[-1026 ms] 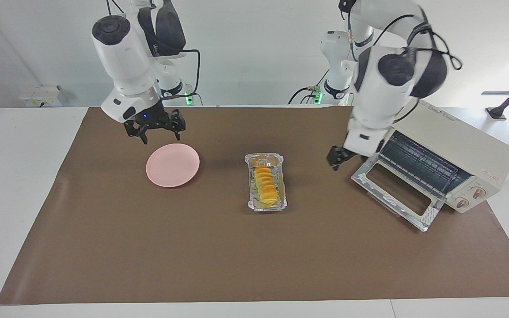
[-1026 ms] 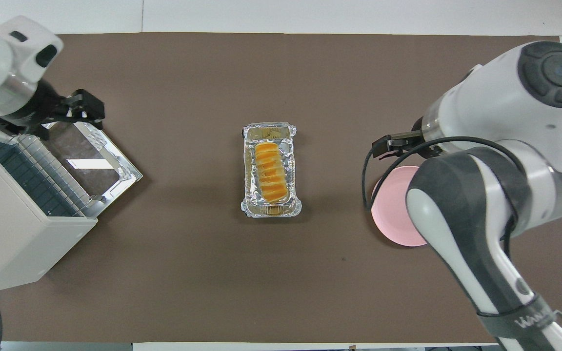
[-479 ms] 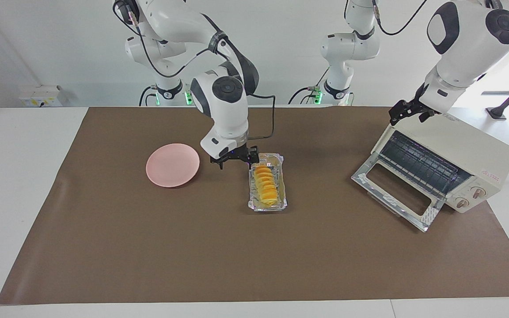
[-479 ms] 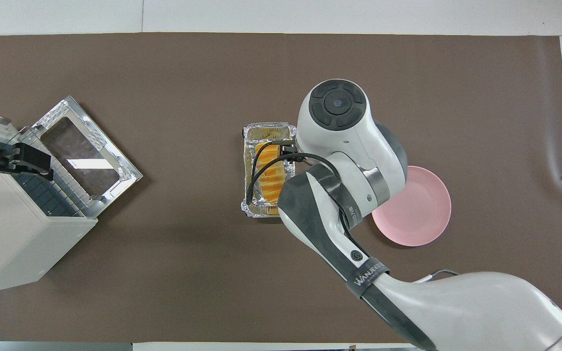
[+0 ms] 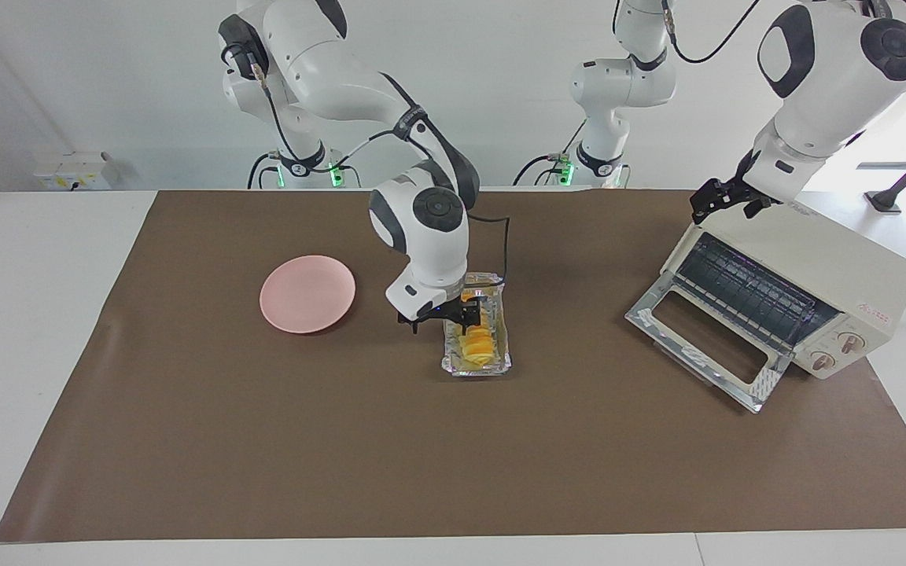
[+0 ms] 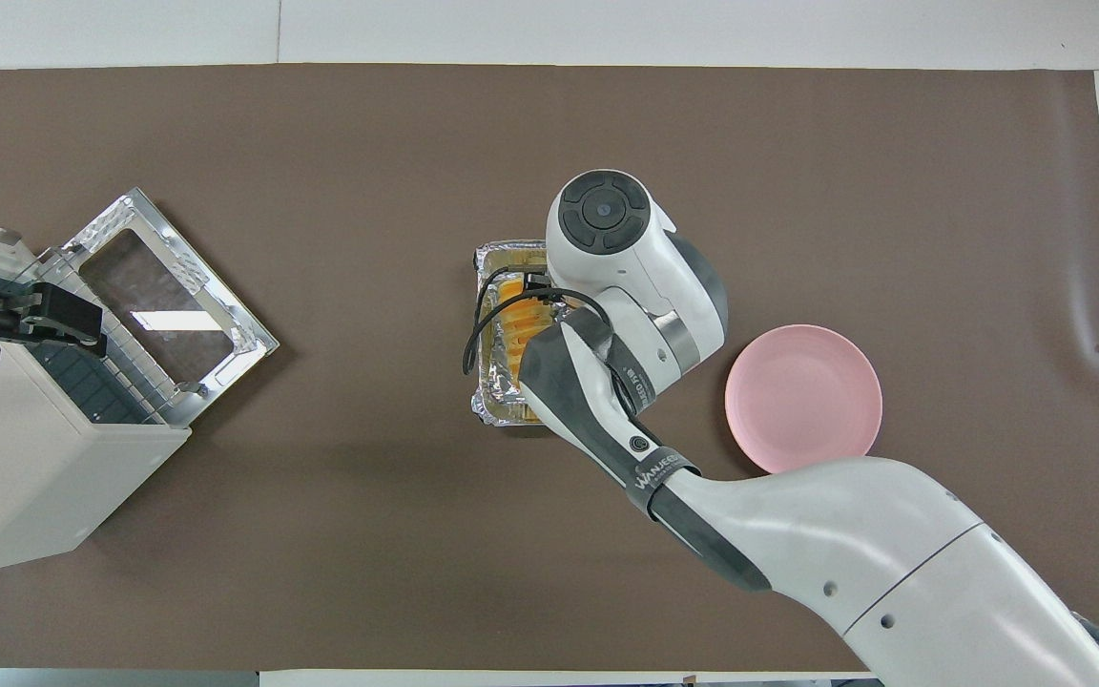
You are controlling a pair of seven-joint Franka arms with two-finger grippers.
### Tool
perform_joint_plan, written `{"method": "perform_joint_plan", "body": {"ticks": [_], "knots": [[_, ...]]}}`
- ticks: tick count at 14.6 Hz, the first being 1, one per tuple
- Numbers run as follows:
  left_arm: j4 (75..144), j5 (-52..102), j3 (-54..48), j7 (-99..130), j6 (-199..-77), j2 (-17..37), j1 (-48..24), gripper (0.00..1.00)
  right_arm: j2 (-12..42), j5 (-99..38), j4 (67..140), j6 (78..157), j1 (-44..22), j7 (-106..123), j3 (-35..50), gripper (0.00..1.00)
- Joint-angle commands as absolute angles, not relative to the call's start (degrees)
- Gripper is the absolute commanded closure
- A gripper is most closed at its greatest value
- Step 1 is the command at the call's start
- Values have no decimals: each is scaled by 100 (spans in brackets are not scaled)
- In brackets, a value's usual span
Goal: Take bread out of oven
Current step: 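Grasp the foil tray with the right gripper while the left gripper withdraws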
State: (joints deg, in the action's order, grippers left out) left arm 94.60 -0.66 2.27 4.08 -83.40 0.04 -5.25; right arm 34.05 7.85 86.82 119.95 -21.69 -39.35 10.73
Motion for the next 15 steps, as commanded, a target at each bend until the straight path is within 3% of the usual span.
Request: {"method": "perform_joint_plan", "body": {"ticks": [1, 2, 3, 13, 15], "knots": [[9422, -88, 202, 325, -8209, -62, -597, 0, 3428, 923, 8631, 11945, -2189, -4122, 1099, 52], [9387, -88, 202, 325, -8226, -70, -676, 0, 3428, 853, 8631, 11927, -2180, -4113, 1107, 88], [9387, -88, 202, 325, -8227, -79, -685, 0, 3428, 844, 8640, 11944, -2197, -4122, 1107, 100], [9501, -79, 229, 404, -8253, -149, -615, 0, 3419, 765, 8543, 11883, -2066, -3781, 1125, 100], [9501, -79, 229, 404, -8253, -149, -607, 0, 3462, 415, 7984, 11219, -1707, -3177, 1125, 100]]}}
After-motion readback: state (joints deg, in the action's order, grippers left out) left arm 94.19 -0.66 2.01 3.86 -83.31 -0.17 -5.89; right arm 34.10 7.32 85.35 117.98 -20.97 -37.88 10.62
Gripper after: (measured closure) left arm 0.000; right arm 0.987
